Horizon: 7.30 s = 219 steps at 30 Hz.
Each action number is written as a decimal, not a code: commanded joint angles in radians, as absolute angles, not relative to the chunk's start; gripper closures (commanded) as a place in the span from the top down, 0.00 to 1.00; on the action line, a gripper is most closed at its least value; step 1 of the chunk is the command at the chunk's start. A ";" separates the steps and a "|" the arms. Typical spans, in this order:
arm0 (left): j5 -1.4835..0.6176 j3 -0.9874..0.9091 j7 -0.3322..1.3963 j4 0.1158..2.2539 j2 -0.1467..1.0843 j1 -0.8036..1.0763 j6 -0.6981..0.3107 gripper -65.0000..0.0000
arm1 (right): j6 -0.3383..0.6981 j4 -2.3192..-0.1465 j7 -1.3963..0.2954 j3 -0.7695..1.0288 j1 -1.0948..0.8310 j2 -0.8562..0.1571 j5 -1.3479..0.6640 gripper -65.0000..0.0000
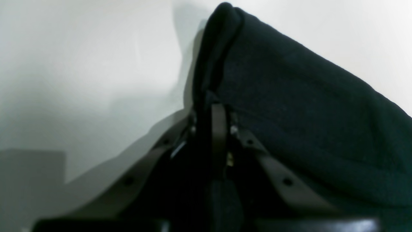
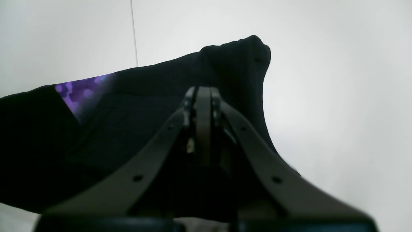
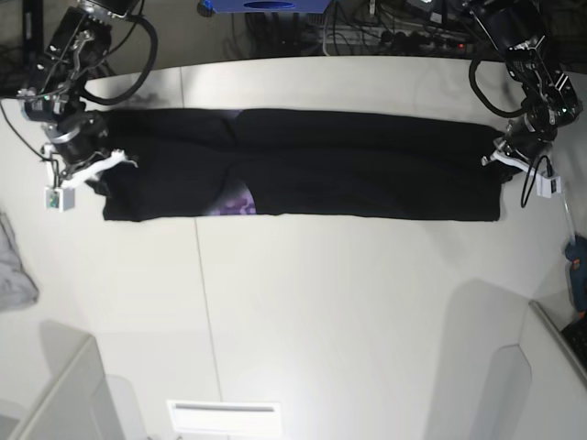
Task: Fold the T-shirt properly
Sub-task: 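Lower the strip ends onto the table and adjust the grips, then drag the strip end held by the left gripper toward the shirt's middle, then lay the folded end down and open the left gripper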
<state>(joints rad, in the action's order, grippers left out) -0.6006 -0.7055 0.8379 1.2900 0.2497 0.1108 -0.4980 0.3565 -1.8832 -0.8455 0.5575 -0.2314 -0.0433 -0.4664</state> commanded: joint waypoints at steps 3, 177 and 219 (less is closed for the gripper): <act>-0.555 -0.705 0.898 1.287 0.265 0.116 -0.483 0.00 | 0.360 -1.900 -0.822 0.562 -0.225 -0.051 -0.478 0.00; -0.699 0.291 0.885 1.758 0.064 0.085 -0.130 0.00 | 0.354 -1.896 -0.826 0.565 -0.225 -0.030 -0.475 0.00; -0.704 0.252 0.878 1.879 0.093 0.125 -0.130 0.70 | 0.354 -1.900 -0.839 0.565 -0.239 -0.028 -0.478 0.00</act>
<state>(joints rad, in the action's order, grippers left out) -0.6975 0.2596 0.8951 1.8641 0.0860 0.1265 -0.1303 0.3553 -1.8790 -0.8555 0.5613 -0.2466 -0.0185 -0.4644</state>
